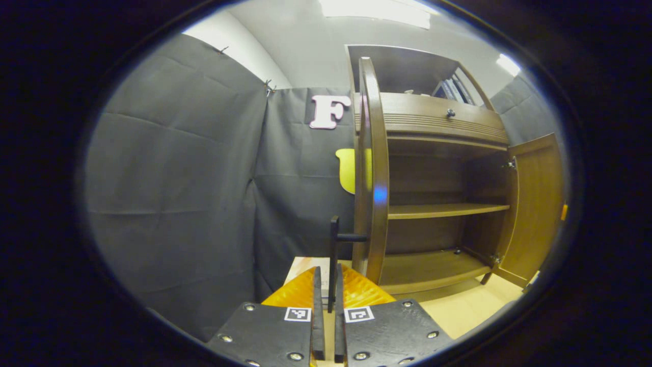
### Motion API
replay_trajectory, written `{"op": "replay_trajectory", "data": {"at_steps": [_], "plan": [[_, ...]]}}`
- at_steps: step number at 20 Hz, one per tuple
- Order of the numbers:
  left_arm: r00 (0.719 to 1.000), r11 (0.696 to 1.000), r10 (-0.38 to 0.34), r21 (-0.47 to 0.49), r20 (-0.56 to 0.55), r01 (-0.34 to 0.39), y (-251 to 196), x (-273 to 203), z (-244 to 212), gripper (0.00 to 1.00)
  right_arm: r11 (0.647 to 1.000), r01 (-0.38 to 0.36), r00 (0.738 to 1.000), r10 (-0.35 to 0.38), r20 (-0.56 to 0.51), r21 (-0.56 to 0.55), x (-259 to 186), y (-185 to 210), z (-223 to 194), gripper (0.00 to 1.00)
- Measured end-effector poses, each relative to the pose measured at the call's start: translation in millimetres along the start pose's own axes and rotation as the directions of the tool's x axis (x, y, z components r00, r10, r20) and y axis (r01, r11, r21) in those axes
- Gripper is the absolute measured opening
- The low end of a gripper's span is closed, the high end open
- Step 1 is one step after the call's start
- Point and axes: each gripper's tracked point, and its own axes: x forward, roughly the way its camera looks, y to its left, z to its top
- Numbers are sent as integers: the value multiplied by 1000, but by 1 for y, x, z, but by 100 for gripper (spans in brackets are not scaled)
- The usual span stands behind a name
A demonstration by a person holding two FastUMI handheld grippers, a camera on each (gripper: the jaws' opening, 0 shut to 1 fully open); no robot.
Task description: Open the right door of the double-door shoe cabinet with the right hand, and open the left door with the left hand.
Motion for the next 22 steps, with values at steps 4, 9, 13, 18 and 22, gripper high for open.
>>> {"op": "replay_trajectory", "data": {"at_steps": [4,9,13,18,22], "plan": [[1000,999,30,-18,1,-30,14,-21,6,12,1000,-15,1000,14,21,24,-5,-1,9,96],[1000,1000,21,-11,22,-21,-2,-57,32,12,999,-20,999,18,35,34,-19,-14,18,93],[999,1000,-11,0,44,11,-29,-90,53,12,1000,-15,999,15,43,2,-34,-26,24,93],[998,999,-48,13,49,47,-61,-124,66,11,1000,1,999,-1,50,11,-53,-39,27,93],[997,997,-68,44,48,66,-80,-146,70,12,1000,14,999,-14,45,1,-64,-47,24,93]]}}
